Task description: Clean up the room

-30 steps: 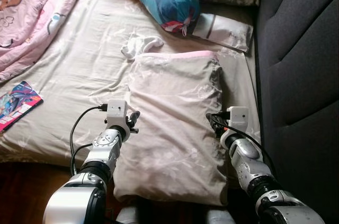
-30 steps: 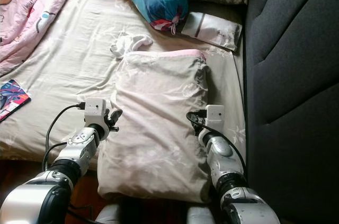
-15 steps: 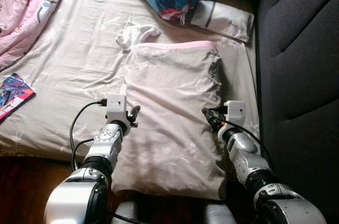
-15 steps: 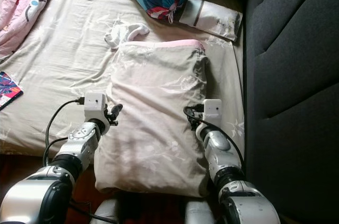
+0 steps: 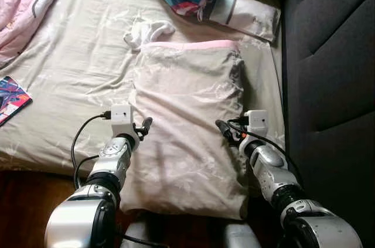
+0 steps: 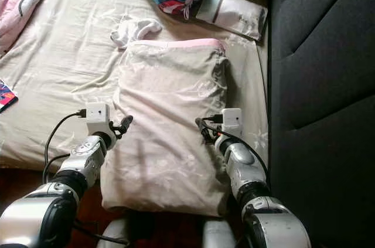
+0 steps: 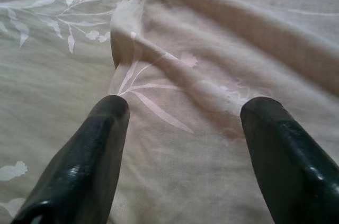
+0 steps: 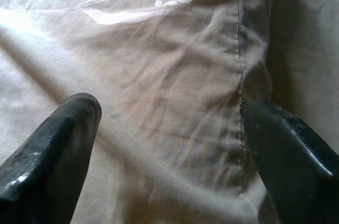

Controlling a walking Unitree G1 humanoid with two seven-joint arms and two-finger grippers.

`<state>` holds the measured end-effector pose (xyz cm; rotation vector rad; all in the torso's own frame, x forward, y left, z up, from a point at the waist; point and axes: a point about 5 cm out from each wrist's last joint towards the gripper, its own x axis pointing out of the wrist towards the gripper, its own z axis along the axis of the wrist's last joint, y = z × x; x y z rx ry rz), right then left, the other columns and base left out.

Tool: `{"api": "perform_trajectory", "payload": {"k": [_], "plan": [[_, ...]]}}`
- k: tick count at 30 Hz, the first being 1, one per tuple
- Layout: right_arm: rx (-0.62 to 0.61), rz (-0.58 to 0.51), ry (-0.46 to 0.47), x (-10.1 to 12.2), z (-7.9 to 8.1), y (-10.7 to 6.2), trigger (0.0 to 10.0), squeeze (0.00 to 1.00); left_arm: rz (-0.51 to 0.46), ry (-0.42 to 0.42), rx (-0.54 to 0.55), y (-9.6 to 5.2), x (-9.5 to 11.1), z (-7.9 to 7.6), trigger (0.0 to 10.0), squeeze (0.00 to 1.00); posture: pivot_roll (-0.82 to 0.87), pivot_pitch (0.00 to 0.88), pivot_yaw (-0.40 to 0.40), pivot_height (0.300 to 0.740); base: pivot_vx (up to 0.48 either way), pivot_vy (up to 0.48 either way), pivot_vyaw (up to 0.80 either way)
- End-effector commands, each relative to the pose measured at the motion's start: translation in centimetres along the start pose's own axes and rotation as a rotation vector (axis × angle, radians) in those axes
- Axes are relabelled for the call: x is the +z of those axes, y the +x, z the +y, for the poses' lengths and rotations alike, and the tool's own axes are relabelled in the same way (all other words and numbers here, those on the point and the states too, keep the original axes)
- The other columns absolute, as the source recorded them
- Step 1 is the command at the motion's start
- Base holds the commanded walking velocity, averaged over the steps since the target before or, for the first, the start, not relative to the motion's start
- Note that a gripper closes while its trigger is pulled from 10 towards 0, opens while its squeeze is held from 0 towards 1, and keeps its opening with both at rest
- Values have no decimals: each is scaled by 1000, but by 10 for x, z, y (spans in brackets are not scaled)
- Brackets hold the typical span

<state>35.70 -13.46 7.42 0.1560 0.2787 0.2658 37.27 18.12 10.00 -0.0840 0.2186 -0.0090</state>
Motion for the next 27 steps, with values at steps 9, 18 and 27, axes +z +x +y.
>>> {"api": "perform_trajectory", "payload": {"k": [9,18,27], "plan": [[36,176,47,-48,1,-15,10000,35,124,15,22,-11,-31,16,10000,1000,-67,509,-38,740,0,0,0],[16,164,65,-52,-2,-18,10000,0,143,-7,21,-14,-40,16,10000,0,-68,519,-34,740,0,0,0],[-56,-118,52,-15,-5,-13,10000,0,-65,16,-26,-15,-24,6,10000,0,-69,485,-29,740,0,0,0]]}}
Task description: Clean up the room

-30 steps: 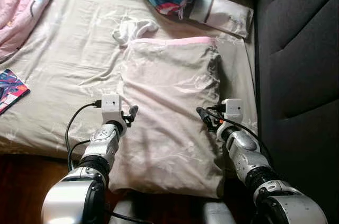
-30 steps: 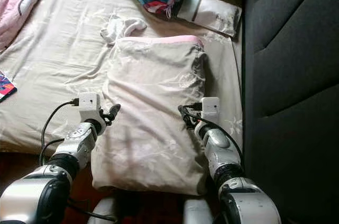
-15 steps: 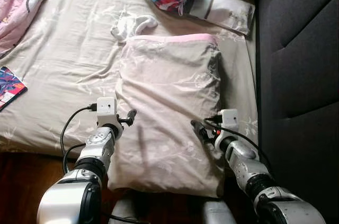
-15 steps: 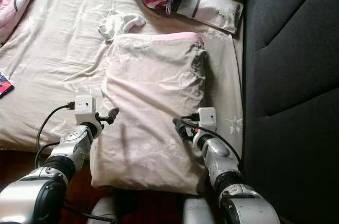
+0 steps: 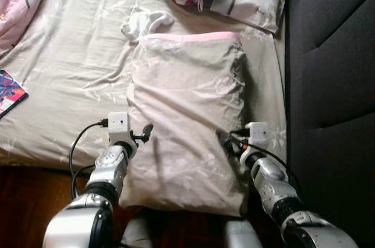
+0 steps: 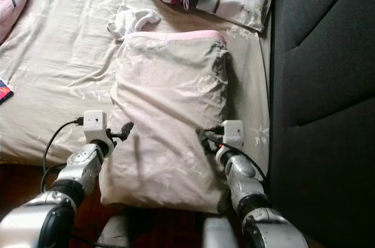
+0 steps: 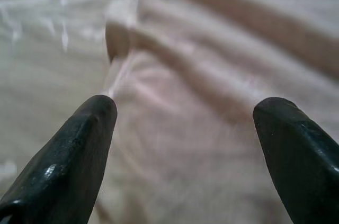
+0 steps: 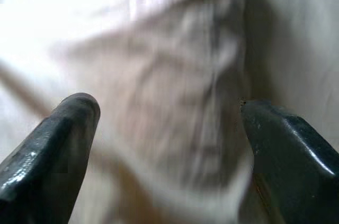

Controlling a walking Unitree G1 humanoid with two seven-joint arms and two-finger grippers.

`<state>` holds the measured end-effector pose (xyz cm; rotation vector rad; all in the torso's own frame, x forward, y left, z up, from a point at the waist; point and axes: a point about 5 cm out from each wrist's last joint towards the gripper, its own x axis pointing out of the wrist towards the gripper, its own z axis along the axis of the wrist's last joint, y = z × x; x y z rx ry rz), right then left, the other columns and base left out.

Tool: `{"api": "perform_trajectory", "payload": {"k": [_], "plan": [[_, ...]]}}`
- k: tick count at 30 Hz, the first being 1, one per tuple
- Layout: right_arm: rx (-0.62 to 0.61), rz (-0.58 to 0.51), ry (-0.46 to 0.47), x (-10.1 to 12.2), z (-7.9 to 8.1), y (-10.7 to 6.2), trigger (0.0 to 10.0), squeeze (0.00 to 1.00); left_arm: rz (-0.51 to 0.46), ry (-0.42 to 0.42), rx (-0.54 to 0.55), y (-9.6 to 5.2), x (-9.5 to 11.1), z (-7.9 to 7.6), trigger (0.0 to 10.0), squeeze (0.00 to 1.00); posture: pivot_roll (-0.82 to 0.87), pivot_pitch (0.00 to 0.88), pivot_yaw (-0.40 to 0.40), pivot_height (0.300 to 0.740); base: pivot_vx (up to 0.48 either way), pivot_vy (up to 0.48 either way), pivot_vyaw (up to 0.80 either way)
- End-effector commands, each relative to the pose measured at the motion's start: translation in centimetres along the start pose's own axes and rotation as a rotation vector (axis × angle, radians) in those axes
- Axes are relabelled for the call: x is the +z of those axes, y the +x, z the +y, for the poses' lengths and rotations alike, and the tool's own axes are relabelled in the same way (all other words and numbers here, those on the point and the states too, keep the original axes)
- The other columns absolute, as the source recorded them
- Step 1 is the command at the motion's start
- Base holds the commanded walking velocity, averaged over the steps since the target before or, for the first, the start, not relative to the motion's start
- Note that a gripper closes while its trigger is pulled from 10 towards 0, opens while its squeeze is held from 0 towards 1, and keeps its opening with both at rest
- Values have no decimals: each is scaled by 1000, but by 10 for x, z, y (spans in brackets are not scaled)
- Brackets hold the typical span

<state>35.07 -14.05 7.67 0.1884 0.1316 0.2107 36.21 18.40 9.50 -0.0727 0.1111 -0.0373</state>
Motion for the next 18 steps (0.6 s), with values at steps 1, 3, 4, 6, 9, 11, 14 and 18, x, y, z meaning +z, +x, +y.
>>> {"api": "perform_trajectory", "payload": {"k": [1,3,4,6,9,11,14,18], "plan": [[-19,33,34,-15,-1,-7,10000,0,37,4,4,-8,-16,2,10000,0,-69,485,-29,740,0,0,0],[2,-31,7,-9,5,-6,10000,0,-4,20,1,-9,-15,-2,10000,0,-67,457,-20,740,0,0,0],[10,-72,-5,-5,7,-6,10000,0,-31,36,-1,-10,-14,-4,10000,0,-67,457,-20,740,0,0,0],[5,-65,-3,-4,8,-5,10000,0,-38,44,-5,-10,-13,-6,10000,0,-68,441,-16,740,0,0,0],[-6,-46,-1,-7,7,-5,10000,0,-42,52,-12,-10,-13,-7,10000,0,-67,432,-15,740,0,0,0],[-8,-35,-3,-9,7,-6,10000,0,-55,58,-10,-10,-12,-7,10000,0,-64,427,-13,727,0,0,0],[-1,-23,-8,-13,8,-7,10000,0,-71,65,0,-10,-9,-4,10000,0,-62,426,-10,702,0,0,0],[-7,-3,-17,-18,7,-9,10000,0,-79,68,8,-10,-7,-2,10000,0,-61,425,-8,669,0,0,0]]}}
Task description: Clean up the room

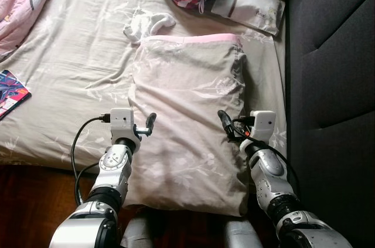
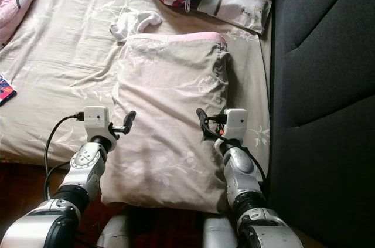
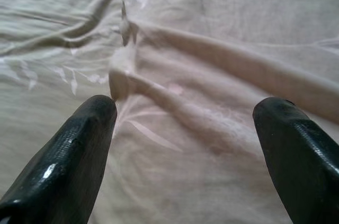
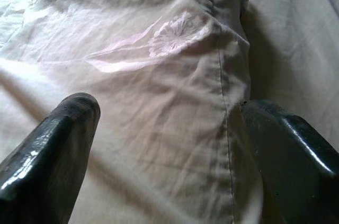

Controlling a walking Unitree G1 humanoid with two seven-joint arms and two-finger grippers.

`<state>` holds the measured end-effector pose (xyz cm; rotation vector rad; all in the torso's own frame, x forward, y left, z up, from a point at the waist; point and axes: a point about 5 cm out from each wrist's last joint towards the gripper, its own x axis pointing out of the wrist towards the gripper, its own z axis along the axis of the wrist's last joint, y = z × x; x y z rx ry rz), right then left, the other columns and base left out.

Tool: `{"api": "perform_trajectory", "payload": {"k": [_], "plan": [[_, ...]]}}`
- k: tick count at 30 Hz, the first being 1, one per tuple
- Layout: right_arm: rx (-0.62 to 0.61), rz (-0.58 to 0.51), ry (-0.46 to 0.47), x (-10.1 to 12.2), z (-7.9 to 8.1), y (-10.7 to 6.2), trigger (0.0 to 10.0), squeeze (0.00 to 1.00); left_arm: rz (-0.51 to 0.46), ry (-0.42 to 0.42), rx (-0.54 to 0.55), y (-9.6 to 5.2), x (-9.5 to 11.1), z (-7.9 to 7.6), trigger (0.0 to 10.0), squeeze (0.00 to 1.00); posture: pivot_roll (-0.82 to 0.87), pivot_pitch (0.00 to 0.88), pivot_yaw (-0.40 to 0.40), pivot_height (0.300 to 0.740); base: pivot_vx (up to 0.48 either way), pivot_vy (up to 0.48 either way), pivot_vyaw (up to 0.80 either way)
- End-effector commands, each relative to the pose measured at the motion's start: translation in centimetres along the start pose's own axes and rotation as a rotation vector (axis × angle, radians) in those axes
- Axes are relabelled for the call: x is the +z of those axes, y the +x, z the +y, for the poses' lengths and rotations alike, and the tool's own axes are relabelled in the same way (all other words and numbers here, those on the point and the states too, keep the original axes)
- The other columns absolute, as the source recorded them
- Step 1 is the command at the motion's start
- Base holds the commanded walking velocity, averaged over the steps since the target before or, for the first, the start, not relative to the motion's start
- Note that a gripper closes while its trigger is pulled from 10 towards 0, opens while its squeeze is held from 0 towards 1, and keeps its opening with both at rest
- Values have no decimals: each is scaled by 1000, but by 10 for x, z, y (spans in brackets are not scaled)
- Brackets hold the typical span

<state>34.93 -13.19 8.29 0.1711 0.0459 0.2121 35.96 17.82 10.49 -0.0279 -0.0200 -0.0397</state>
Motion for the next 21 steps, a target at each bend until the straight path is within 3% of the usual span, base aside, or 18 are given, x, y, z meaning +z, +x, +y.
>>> {"api": "perform_trajectory", "payload": {"k": [1,21], "plan": [[-19,85,2,-23,-2,-12,10000,0,49,22,12,-9,-15,4,10000,0,-61,425,-8,665,0,0,0],[-29,129,8,-25,-1,-9,10000,0,56,24,7,-3,-9,7,10000,0,-58,447,-16,660,0,0,0]]}}
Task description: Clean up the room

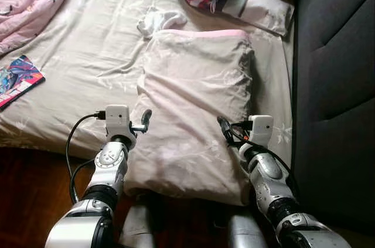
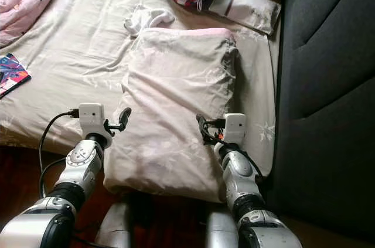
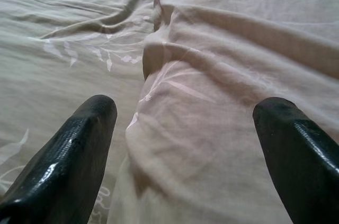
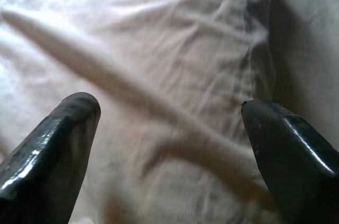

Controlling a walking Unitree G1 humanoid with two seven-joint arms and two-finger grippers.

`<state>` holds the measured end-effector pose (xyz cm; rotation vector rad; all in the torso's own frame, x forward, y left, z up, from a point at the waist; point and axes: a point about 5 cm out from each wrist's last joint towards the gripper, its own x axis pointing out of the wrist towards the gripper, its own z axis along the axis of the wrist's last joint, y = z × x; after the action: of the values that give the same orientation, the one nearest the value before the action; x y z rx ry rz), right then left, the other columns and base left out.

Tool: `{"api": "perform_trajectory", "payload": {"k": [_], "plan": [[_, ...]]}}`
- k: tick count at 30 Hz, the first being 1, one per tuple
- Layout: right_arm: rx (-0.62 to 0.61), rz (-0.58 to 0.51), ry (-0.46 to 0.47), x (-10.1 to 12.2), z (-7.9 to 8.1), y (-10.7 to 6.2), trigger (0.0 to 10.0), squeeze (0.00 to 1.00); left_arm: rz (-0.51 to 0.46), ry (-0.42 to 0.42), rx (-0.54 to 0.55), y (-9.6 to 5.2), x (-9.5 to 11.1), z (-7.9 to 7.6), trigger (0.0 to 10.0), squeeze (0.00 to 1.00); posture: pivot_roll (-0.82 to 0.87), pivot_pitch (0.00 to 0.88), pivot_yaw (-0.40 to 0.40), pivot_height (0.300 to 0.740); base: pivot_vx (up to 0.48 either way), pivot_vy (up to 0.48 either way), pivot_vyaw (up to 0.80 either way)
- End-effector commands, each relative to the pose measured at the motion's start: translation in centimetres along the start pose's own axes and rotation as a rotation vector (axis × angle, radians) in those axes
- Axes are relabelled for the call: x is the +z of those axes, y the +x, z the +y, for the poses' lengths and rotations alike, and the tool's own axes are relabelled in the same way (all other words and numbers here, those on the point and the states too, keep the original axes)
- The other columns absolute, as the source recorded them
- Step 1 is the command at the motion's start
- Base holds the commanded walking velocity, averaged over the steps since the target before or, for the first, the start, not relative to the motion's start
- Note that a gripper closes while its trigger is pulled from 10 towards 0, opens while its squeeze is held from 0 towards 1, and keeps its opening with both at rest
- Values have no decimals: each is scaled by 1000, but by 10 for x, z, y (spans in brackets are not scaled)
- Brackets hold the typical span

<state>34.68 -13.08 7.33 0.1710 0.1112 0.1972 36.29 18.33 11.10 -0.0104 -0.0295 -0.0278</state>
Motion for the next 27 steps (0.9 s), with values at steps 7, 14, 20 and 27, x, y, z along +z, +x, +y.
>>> {"api": "perform_trajectory", "payload": {"k": [7,14,20,27], "plan": [[-4,49,8,-14,0,-6,10000,0,78,-4,-25,-7,-17,1,10000,0,-57,455,-20,636,0,0,0],[-15,46,37,-10,-2,-4,10000,0,71,-48,-34,-6,-15,1,10000,0,-58,467,-24,636,0,0,0],[7,53,51,-4,0,2,10000,0,117,-44,-45,-2,-13,5,10000,0,-60,476,-24,636,0,0,0],[55,132,-4,0,3,9,10000,0,134,-96,-72,8,0,12,10000,0,-59,491,-24,636,0,0,0]]}}
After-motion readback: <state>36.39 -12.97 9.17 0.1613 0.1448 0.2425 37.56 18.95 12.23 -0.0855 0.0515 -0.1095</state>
